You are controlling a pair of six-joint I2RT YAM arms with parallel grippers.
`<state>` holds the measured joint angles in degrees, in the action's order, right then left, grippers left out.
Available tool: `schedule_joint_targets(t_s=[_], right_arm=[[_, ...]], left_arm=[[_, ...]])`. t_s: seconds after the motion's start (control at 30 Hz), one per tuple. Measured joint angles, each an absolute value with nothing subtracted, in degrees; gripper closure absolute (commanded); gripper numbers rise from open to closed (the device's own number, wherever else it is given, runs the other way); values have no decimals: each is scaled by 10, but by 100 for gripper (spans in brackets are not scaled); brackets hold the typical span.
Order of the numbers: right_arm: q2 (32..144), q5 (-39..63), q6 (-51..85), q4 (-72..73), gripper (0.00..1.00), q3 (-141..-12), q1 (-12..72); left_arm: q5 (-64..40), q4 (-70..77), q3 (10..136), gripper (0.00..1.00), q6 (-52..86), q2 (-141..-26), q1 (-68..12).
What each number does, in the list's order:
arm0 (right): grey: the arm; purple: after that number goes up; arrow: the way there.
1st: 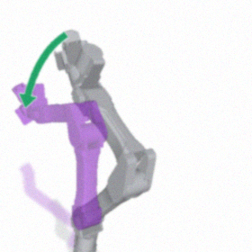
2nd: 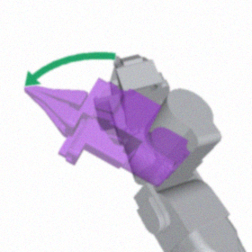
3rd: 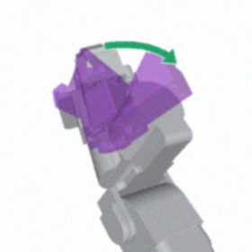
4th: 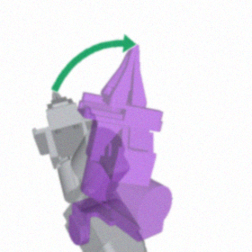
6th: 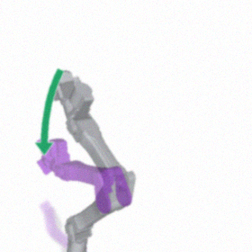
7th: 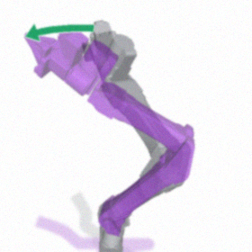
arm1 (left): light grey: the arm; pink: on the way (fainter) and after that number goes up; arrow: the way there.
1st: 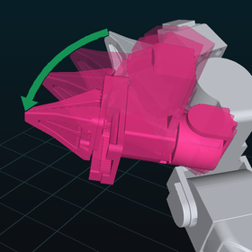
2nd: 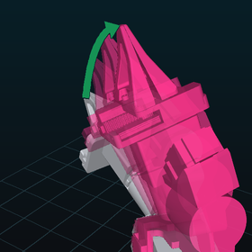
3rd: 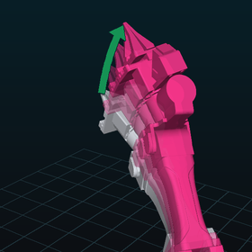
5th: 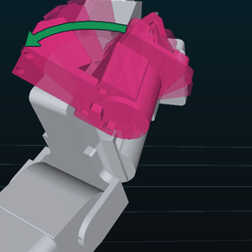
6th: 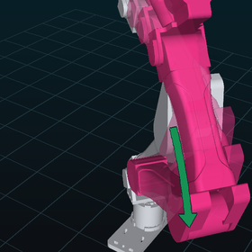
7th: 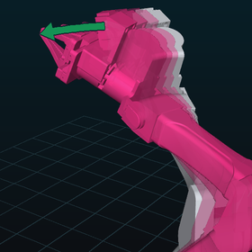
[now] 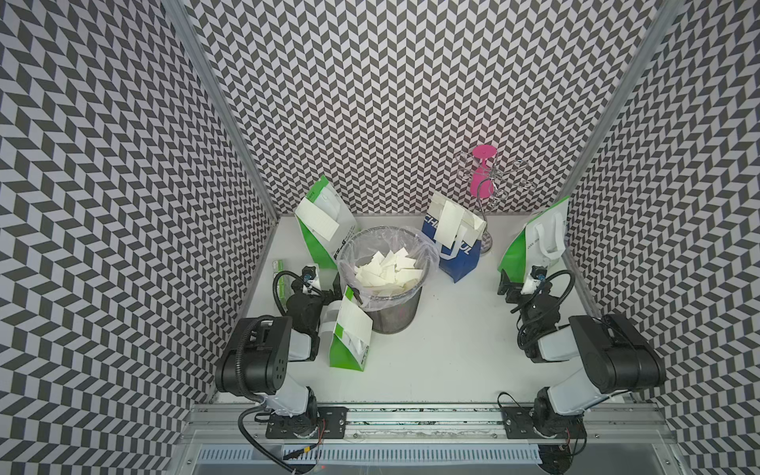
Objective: Shred takeout receipts and throw away
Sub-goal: Tear off the takeout receipt from the takeout bag.
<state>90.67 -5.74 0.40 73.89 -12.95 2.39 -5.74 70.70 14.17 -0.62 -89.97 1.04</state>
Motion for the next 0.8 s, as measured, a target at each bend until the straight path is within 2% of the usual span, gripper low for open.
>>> schedule_joint_targets(t_s=[0.8], right_arm=[[907,-25,-7,739,1,-130,24]], left_arm=[[-27,738,129,0,3,-900,13]])
